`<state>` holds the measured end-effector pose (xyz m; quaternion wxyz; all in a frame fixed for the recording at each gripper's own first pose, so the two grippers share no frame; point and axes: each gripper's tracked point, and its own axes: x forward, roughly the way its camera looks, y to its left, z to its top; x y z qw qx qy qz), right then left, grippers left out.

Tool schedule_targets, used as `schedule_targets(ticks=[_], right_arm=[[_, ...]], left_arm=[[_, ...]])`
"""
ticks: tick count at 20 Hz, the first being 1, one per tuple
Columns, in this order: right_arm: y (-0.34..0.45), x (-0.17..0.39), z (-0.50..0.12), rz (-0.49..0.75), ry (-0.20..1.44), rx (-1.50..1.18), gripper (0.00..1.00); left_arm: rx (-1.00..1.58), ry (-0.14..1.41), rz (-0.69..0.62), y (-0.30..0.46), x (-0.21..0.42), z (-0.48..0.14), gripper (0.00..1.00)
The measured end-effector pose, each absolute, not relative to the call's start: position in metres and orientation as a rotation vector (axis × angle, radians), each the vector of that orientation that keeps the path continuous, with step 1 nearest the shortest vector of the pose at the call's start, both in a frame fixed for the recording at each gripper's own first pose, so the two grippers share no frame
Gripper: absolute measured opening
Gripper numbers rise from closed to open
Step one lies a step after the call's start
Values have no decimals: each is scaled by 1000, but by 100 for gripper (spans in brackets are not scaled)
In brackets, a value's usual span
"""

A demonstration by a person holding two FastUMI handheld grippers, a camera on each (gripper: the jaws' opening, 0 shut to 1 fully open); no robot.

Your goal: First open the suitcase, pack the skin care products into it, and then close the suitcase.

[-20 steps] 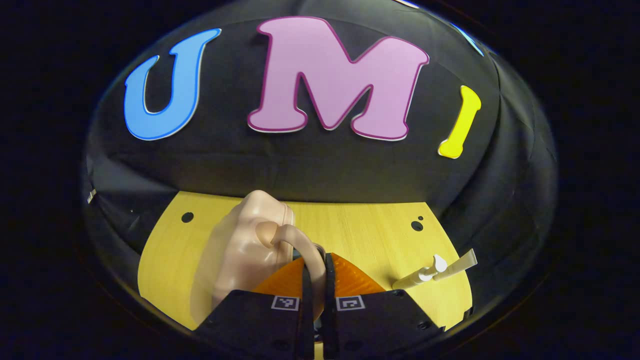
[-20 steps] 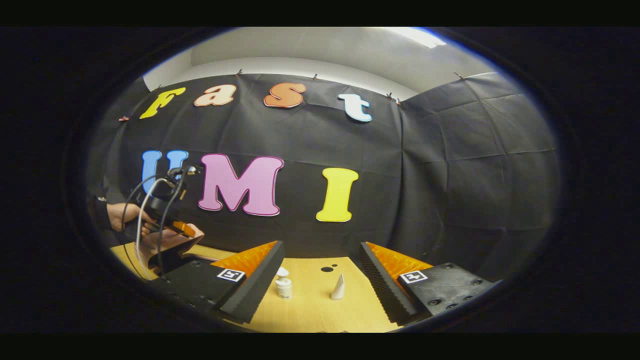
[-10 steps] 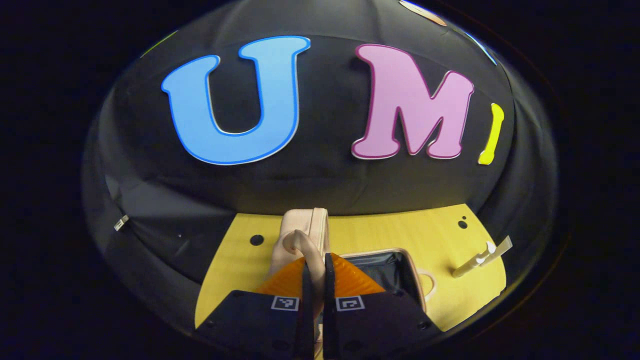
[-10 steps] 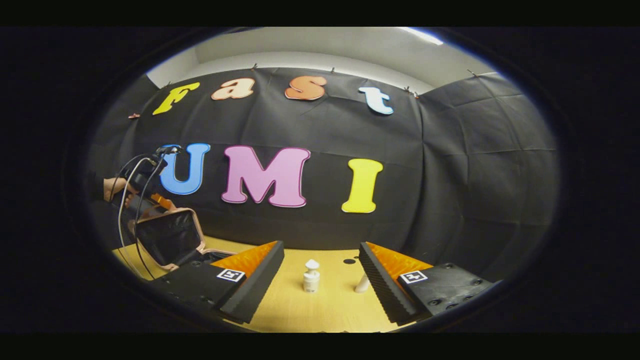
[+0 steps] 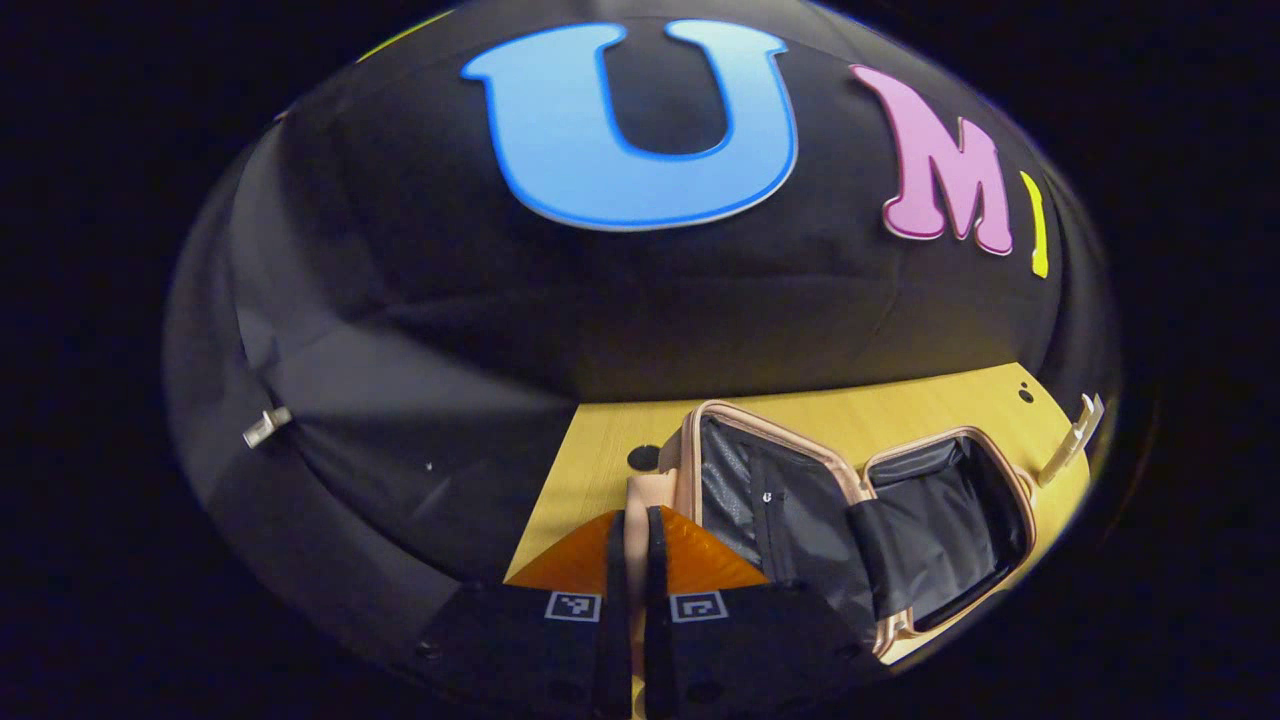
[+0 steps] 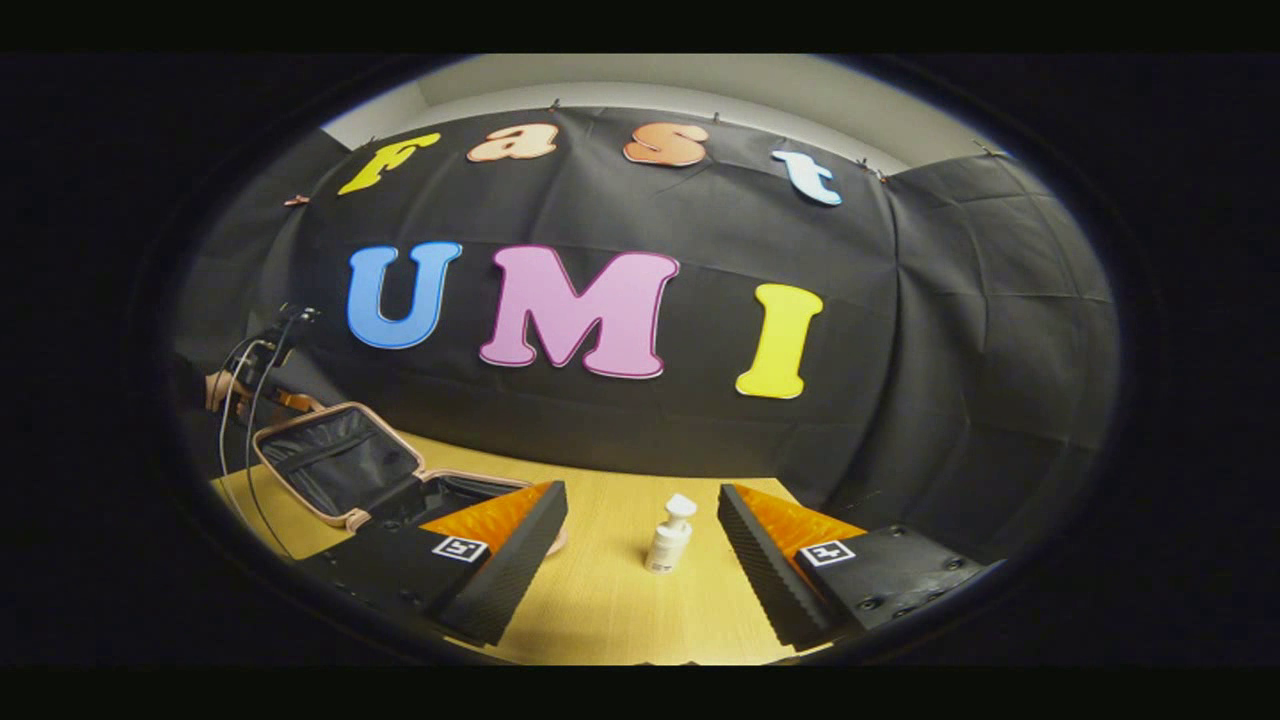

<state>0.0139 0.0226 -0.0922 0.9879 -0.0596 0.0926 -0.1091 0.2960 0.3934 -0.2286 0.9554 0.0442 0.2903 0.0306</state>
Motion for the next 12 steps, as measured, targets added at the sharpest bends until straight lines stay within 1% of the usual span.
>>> schedule_targets(ticks=[2,4,5,6,9,10,11,12], right_arm=[[27,19,-113,-210,201,-137,96],[29,23,-126,-211,198,-149,97],[30,24,-133,-212,201,-147,96],[31,25,-140,-212,206,-144,97],[27,24,-153,-224,209,-144,97],[26,24,-155,-227,204,-144,97],[25,23,-157,-230,202,-144,97],[24,24,-161,-228,204,-142,96]], left_arm=[[7,605,67,414,294,-263,11],[-18,622,53,422,293,-294,11],[-30,638,47,424,292,-306,14],[-49,645,50,423,293,-314,11],[-65,650,56,422,297,-326,11],[-44,654,81,428,296,-326,11],[-18,668,117,436,295,-329,13],[-3,683,141,442,292,-330,18]])
